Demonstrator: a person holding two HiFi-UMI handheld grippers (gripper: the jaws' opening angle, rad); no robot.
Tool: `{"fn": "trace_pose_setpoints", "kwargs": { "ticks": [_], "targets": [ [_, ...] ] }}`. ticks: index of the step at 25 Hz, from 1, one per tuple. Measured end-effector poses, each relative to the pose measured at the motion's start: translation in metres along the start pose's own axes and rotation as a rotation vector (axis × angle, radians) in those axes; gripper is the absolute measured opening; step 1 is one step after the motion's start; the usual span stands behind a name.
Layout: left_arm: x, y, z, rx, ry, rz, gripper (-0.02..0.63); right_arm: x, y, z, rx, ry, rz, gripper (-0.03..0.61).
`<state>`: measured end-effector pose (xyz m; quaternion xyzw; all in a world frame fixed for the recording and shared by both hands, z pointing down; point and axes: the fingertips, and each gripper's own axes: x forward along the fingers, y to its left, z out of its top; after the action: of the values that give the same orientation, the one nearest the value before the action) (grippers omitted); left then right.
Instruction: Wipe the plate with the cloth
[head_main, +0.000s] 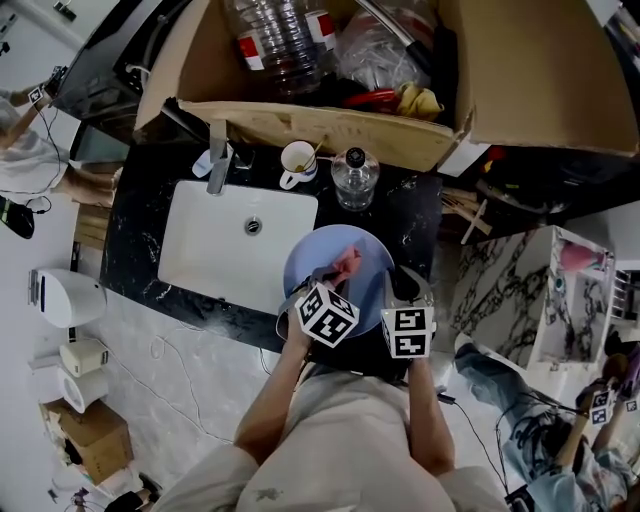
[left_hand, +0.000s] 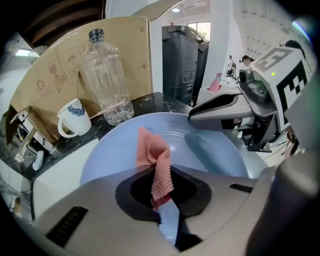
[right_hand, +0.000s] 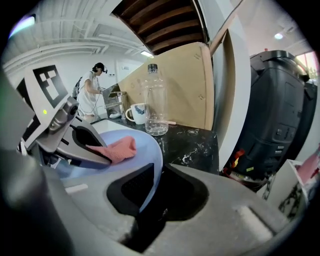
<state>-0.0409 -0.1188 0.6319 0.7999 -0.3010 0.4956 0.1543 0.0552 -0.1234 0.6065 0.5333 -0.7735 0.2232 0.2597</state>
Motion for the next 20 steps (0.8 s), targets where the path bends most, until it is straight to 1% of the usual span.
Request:
{"fn": "trace_pose_setpoints", "kwargs": {
  "ticks": [3, 7, 10, 15, 18, 20],
  "targets": [
    [-0.005, 0.002, -0.002, -0.008, -0.031, 0.007, 0.034, -0.012, -0.001, 0.01, -0.007, -0.048, -0.01, 0.049],
    [-0.015, 0.005, 0.003, -0.028, -0.106, 0.017, 0.034, -0.025, -0.003, 0.018, -0.014, -0.087, -0.024, 0.049],
    [-0.025, 0.008, 0.011, -0.021, -0.164, 0.035, 0.034, -0.033, -0.004, 0.022, -0.009, -0.102, -0.029, 0.049],
    [-0.044, 0.012, 0.023, -0.014, -0.271, 0.056, 0.034, -0.045, -0.001, 0.034, -0.02, -0.148, -0.038, 0.048],
    [-0.056, 0.013, 0.031, -0.01, -0.345, 0.058, 0.034, -0.053, 0.003, 0.042, -0.025, -0.182, -0.042, 0.048],
    [-0.063, 0.013, 0.037, -0.001, -0.396, 0.055, 0.034, -0.058, 0.007, 0.048, -0.03, -0.209, -0.044, 0.037]
  ]
}}
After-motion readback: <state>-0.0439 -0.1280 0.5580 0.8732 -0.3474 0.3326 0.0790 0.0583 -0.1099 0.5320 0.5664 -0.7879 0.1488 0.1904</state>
